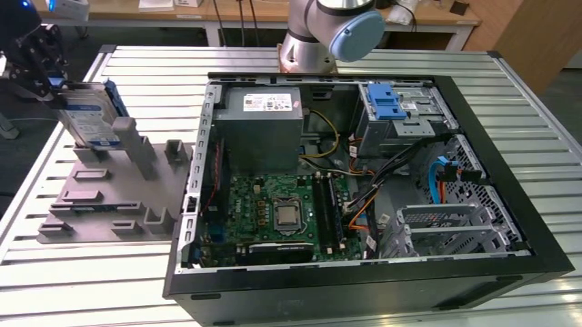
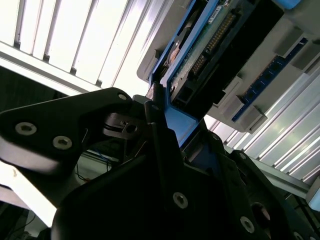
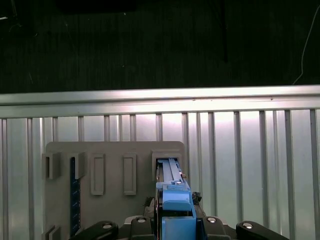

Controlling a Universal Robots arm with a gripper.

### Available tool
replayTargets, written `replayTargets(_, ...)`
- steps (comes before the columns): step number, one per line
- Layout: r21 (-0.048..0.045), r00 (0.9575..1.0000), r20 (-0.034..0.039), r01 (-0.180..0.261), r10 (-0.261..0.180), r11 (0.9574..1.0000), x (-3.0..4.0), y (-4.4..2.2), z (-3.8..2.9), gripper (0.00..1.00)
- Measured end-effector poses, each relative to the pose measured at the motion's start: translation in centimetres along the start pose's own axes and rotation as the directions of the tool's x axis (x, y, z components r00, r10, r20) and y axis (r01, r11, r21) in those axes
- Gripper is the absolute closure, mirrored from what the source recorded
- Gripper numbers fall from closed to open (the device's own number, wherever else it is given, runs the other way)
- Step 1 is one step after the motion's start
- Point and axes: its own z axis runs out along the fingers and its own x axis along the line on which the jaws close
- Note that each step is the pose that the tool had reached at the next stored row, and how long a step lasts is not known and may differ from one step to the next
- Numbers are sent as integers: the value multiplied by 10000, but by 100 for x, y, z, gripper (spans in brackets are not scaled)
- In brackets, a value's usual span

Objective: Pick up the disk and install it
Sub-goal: 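Pick up the disk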

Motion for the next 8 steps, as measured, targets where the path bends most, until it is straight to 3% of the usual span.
replayTargets(8, 1, 10000, 1, 0, 0, 10000, 0, 0, -7, 64)
